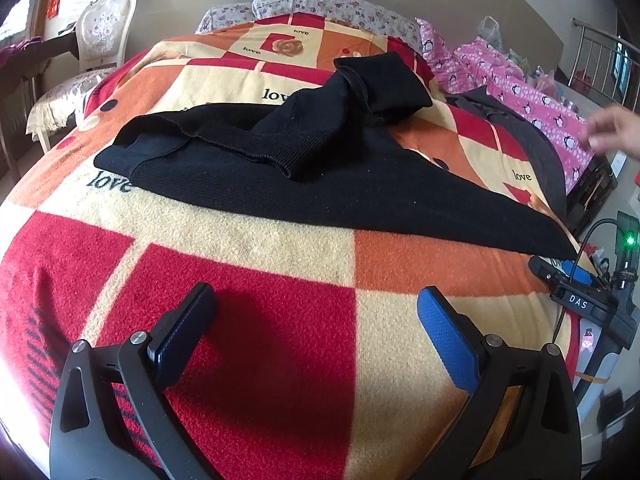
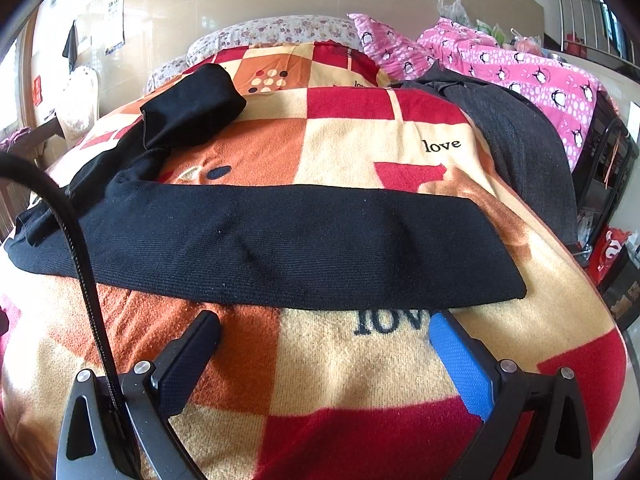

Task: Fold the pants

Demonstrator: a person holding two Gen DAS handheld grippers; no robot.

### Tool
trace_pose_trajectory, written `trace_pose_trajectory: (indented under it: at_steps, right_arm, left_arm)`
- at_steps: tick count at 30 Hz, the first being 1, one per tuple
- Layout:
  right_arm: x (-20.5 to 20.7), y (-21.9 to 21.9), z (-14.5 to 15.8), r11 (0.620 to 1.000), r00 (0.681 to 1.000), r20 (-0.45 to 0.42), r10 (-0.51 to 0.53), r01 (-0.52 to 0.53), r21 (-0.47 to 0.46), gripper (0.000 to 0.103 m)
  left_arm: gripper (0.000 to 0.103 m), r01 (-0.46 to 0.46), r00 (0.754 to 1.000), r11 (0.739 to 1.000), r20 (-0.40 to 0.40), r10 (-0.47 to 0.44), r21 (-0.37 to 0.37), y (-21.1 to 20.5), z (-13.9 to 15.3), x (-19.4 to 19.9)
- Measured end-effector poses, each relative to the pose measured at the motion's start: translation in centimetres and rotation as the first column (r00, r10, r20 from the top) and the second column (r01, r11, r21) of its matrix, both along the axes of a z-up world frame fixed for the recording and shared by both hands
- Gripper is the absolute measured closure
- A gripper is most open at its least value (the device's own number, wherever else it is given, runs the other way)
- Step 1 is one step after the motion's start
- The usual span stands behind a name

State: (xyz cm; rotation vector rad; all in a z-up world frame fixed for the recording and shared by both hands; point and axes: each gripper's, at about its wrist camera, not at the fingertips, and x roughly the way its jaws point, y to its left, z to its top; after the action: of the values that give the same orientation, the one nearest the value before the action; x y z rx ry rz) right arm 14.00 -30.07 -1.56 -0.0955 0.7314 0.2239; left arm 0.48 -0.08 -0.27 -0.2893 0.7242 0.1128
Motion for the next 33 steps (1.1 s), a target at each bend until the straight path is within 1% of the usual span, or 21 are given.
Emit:
trace_pose_trajectory:
  at_steps: [5,12,15,18,20,24,27,29,30,31,32,33]
  right_arm:
    - [0.1,-0.1,0.0,1.0,1.0,-0.002,-0.001,0.001,-0.001,0.0]
    - [0.1,-0.1,0.0,1.0,1.0,-0.003,-0.002,0.002,0.0,0.0]
    - [-0.1,0.0,-0.1,1.0,1.0,-0.002,-0.002,0.002,-0.001,0.0]
    - [-0.2,0.0,-0.1,1.0,1.0,0.003,-0.007,0.007,0.001,0.0]
    - [-0.1,0.1,-0.2,1.0,1.0,0.006,-0.026,0.026,0.007,0.0]
    - [-0.2,0.4,-0.2,0.999,0.998,0.018,-0.053,0.053,0.0,0.0]
    - [-0.2,0.3,-0.2,0.999,0.999,0.017,-0.052,0.052,0.002,0.0]
    - [-0.2,0.3,-0.2,0.999,0.999,0.014,-0.051,0.051,0.003,0.0]
    - [-0.1,0.3,-0.1,0.999,0.999,0.009,-0.047,0.047,0.005,0.0]
    - [-0.1,0.1,-0.1,0.999,0.999,0.002,-0.038,0.038,0.014,0.0]
    - [-0.1,0.0,0.0,0.999,1.0,-0.004,-0.029,0.029,0.022,0.0]
    - [-0.2,-0.2,0.2,1.0,1.0,-0.017,-0.005,0.006,0.028,0.0]
  left_arm:
    - [0.002,0.004,1.0,0.999,0.017,-0.003,-0.039,0.6,0.1,-0.2]
    - [0.002,-0.004,1.0,0.999,0.009,0.004,-0.041,0.4,0.1,0.0]
    - [0.002,-0.01,1.0,1.0,-0.006,0.01,-0.009,-0.1,0.1,0.2]
    - [0.002,-0.018,0.999,0.998,-0.03,0.02,0.054,-0.9,-0.1,0.6]
    - [0.002,-0.025,0.999,0.996,-0.036,0.029,0.083,-1.1,-0.2,0.8]
    - [0.002,-0.034,0.998,0.993,-0.041,0.039,0.112,-1.3,-0.3,0.9]
    - [0.002,-0.033,0.998,0.993,-0.044,0.039,0.111,-1.3,-0.3,1.0]
    - [0.002,-0.025,0.999,0.997,-0.041,0.028,0.071,-0.7,-0.1,0.7]
    - [0.002,-0.019,0.999,1.0,-0.031,0.02,0.018,-0.1,0.1,0.5]
    - [0.002,-0.006,1.0,0.999,-0.01,0.006,-0.051,0.8,0.4,0.1]
    - [0.002,0.0,1.0,0.992,0.011,0.002,-0.127,2.0,0.7,-0.4]
    - [0.002,-0.018,1.0,0.987,0.013,0.021,-0.162,3.1,1.1,-0.8]
